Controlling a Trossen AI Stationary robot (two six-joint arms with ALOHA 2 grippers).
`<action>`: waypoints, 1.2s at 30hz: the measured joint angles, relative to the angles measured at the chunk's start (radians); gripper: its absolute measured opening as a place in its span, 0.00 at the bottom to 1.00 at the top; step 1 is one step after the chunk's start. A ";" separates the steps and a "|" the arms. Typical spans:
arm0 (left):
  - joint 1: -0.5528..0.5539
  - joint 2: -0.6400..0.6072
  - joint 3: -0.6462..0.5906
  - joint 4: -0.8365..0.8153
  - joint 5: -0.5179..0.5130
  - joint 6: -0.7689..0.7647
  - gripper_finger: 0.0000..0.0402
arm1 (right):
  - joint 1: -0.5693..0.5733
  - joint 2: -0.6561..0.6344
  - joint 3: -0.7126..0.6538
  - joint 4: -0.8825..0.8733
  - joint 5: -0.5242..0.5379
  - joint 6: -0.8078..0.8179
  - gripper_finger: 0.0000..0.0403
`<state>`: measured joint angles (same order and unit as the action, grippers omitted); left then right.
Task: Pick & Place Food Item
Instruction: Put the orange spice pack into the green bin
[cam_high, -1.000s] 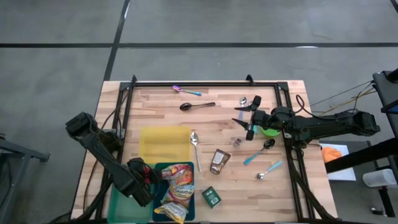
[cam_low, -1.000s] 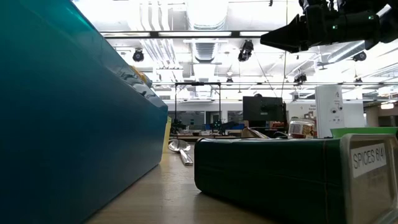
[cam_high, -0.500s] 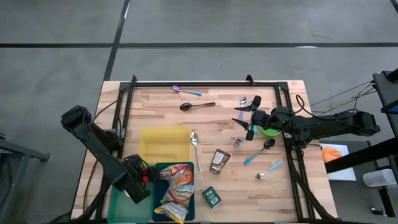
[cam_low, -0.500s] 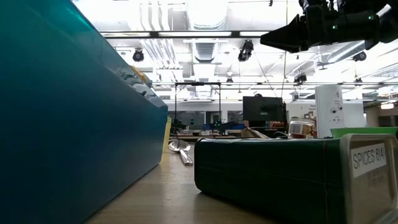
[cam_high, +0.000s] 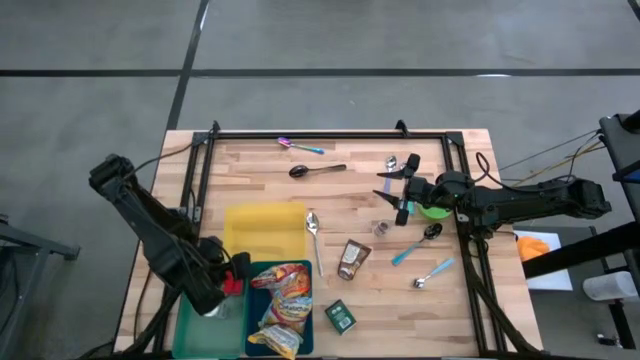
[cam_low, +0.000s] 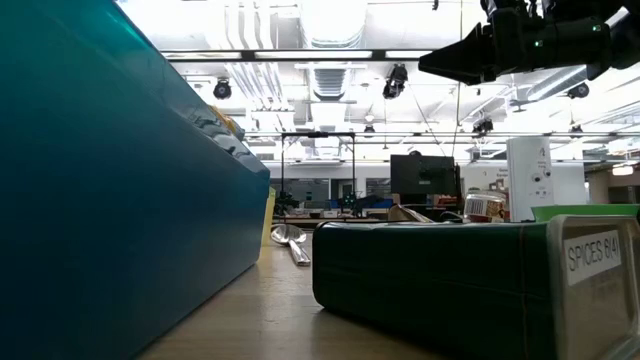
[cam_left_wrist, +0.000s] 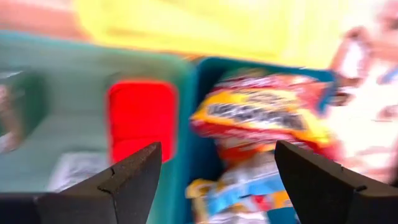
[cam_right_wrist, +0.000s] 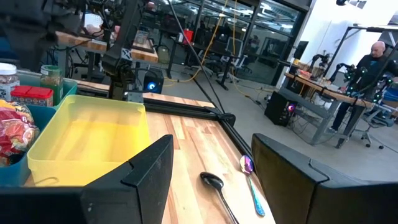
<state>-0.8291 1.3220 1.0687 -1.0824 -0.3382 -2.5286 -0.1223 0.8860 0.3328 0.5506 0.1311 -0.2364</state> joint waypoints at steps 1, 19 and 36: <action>0.000 -0.005 0.000 0.007 -0.032 0.013 0.79 | 0.000 0.000 0.000 0.000 0.000 0.000 0.53; 0.200 -0.012 0.000 0.036 -0.496 0.595 0.79 | 0.000 0.000 0.000 0.000 0.000 0.000 0.53; 0.463 -0.011 -0.010 0.333 -0.544 1.203 0.79 | 0.000 0.000 0.000 0.000 0.000 0.000 0.53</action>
<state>-0.3658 1.3106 1.0588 -0.7497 -0.8822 -1.3254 -0.1226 0.8864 0.3328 0.5507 0.1314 -0.2363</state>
